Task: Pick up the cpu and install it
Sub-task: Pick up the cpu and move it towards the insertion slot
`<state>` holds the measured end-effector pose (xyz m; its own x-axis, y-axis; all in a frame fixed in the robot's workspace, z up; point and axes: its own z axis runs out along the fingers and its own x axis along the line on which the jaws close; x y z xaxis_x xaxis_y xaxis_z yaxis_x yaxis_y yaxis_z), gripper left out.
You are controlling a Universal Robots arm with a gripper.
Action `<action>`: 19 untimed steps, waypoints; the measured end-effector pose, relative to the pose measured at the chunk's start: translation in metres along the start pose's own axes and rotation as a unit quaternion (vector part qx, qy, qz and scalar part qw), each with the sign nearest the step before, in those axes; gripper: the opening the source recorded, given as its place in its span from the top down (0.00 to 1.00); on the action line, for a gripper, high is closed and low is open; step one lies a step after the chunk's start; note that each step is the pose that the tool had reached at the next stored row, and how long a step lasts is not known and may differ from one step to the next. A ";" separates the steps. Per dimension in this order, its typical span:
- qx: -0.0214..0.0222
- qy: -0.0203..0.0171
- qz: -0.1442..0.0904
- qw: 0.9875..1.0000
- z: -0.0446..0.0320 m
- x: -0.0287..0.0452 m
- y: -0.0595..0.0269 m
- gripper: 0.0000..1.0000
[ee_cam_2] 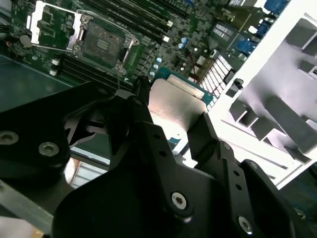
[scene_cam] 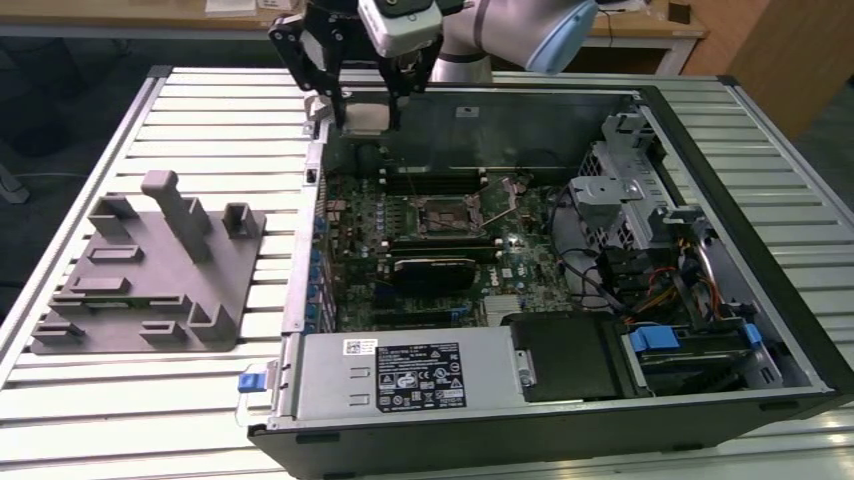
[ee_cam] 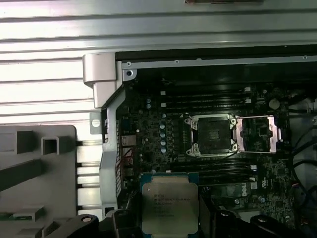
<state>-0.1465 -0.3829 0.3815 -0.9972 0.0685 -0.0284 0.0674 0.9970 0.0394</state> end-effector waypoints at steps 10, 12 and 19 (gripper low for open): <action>0.000 0.000 0.000 1.000 0.0009 -0.0220 0.0038 0.45; 0.000 0.000 0.000 1.000 0.0011 -0.0265 0.0045 0.45; 0.000 0.000 0.000 1.000 0.0017 -0.0402 0.0067 0.45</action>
<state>-0.1059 -0.3790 0.3813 -0.9973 0.0685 -0.0283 0.0673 0.9970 0.0394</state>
